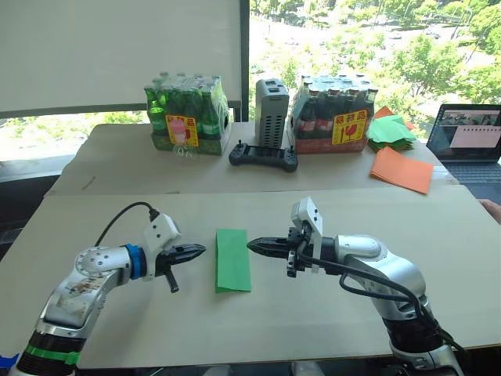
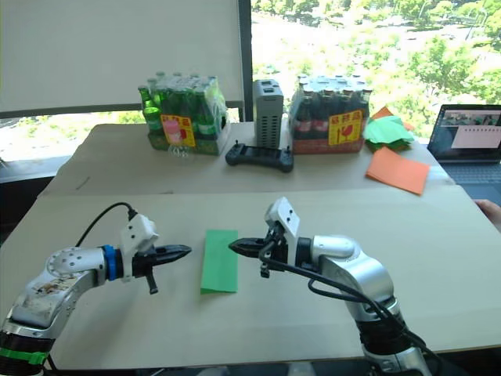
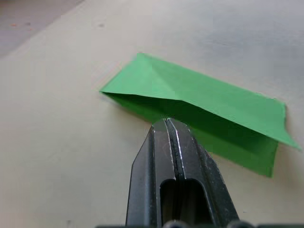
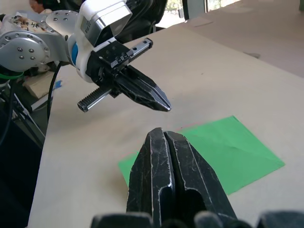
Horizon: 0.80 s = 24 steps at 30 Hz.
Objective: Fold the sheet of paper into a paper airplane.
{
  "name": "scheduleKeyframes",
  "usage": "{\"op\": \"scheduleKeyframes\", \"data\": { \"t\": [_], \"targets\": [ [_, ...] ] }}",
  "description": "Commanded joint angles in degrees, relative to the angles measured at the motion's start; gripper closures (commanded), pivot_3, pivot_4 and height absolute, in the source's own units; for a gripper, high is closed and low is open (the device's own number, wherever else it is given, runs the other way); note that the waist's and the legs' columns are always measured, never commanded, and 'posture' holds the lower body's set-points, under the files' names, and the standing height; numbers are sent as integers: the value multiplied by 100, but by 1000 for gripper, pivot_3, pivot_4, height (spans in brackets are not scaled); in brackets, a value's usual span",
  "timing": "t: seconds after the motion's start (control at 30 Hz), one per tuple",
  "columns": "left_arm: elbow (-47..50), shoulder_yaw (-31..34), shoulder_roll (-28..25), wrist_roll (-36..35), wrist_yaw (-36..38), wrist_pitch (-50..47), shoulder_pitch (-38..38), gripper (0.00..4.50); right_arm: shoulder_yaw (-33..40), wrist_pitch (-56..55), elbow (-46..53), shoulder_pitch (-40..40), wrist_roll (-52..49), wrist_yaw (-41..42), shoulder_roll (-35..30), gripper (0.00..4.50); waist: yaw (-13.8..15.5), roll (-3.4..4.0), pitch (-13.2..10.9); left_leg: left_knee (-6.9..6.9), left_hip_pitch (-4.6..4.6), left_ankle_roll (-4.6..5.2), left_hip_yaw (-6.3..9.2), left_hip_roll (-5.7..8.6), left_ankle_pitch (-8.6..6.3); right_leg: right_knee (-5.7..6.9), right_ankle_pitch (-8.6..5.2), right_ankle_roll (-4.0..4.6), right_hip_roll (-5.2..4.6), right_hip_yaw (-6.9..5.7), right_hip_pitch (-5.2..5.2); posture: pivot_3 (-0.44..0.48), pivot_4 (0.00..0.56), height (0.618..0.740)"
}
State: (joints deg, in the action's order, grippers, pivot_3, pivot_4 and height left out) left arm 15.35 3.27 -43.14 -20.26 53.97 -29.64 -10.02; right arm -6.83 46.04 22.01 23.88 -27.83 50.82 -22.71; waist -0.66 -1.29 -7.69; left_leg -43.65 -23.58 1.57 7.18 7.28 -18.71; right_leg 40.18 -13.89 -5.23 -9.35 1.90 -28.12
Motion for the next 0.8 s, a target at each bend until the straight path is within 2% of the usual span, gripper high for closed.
{"op": "scheduleKeyframes", "data": {
  "t": [0.03,0.2,0.33,0.57,0.8],
  "targets": [
    [-39,-188,44,135,-39,188,33,4500,-39,-47,197,-82,-85,-89,-109,4447,7,0,0,-1,0,0,0,1,0,0,0,0,-1,0,0,0,150,675],
    [-426,-622,370,337,-91,418,-264,4500,-52,-44,246,-133,-149,-217,-201,4447,6,0,0,-5,-4,0,0,-1,0,2,0,0,-1,-2,1,0,150,675],
    [-687,-941,693,432,-45,580,-796,4500,-2,-3,314,-114,-248,-302,-239,4447,-1,-1,0,-10,-9,0,0,0,0,2,1,1,-3,-4,0,0,150,675],
    [-859,-1445,1234,485,92,585,-1474,4500,110,9,123,279,-400,-495,-170,4447,-12,-2,0,-13,-14,0,0,0,0,2,1,0,-5,-6,-2,0,150,675],
    [-1191,-1638,1533,600,79,756,-1678,4500,-281,-215,-476,605,231,-853,-226,4447,-16,-2,0,-14,-14,0,0,0,0,4,2,1,-4,-6,-3,0,150,675]
  ]
}}
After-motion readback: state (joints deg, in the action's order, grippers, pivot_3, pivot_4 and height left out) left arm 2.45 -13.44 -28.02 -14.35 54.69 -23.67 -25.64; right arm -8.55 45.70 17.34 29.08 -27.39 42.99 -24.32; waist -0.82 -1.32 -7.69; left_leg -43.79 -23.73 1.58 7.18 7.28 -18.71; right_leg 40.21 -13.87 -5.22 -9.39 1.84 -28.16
